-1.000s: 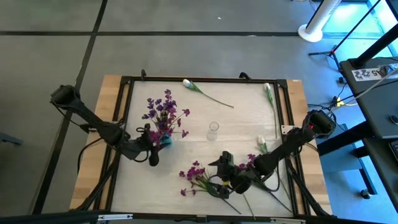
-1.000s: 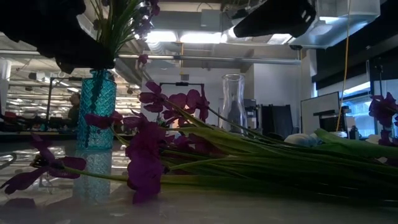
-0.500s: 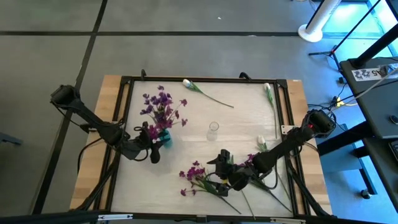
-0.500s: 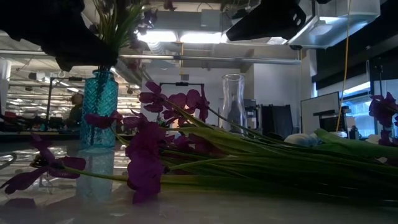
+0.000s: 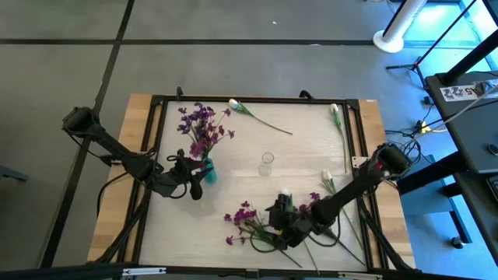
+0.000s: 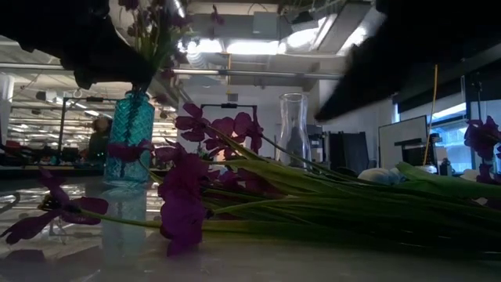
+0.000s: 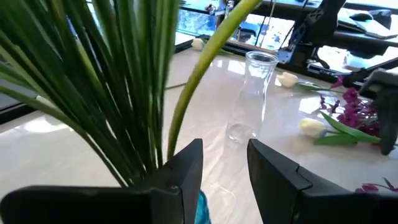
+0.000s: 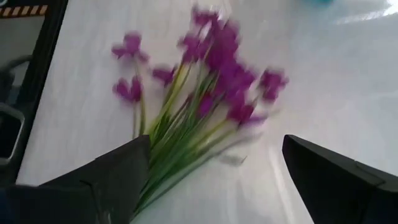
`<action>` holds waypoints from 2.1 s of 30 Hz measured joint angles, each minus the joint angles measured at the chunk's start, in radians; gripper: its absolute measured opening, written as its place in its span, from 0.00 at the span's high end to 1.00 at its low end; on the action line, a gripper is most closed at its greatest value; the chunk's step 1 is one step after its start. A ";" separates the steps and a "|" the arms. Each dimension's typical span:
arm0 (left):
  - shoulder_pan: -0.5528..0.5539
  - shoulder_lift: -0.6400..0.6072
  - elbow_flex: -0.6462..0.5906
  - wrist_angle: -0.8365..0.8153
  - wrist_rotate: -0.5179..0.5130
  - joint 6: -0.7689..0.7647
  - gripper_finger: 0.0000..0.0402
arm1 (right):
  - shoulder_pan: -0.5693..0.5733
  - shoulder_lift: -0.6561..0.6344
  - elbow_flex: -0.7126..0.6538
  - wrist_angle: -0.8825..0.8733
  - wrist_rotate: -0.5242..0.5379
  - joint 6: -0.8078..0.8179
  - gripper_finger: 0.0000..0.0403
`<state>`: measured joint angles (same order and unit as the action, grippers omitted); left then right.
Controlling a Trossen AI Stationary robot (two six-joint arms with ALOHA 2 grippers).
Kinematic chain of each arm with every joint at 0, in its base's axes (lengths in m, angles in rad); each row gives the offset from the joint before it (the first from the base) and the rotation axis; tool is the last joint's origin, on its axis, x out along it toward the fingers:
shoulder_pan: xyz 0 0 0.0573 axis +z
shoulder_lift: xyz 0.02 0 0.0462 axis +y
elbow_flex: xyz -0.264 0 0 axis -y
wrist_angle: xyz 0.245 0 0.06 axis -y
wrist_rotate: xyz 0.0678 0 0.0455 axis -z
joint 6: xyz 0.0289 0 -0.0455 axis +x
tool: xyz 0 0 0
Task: Sort flowers into vase by color
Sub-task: Adjust the blue flower vase
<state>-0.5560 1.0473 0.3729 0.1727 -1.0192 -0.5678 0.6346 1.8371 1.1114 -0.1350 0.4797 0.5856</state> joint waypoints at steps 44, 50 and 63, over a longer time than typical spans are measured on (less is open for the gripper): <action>0.523 0.311 0.459 -0.866 0.618 -0.427 0.47 | -0.077 -0.034 0.016 -0.356 -0.187 -0.020 0.10; 0.532 0.322 0.476 -0.913 0.720 -0.493 0.47 | -0.079 -0.037 0.016 -0.397 -0.222 -0.100 0.10; 0.585 0.438 0.478 -0.856 0.734 -0.621 0.47 | -0.077 -0.038 0.016 -0.476 -0.265 -0.225 0.10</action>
<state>0.0290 1.4849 0.8509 -0.6835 -0.2856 -1.1888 0.5571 1.7992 1.1271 -0.6113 0.2143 0.3611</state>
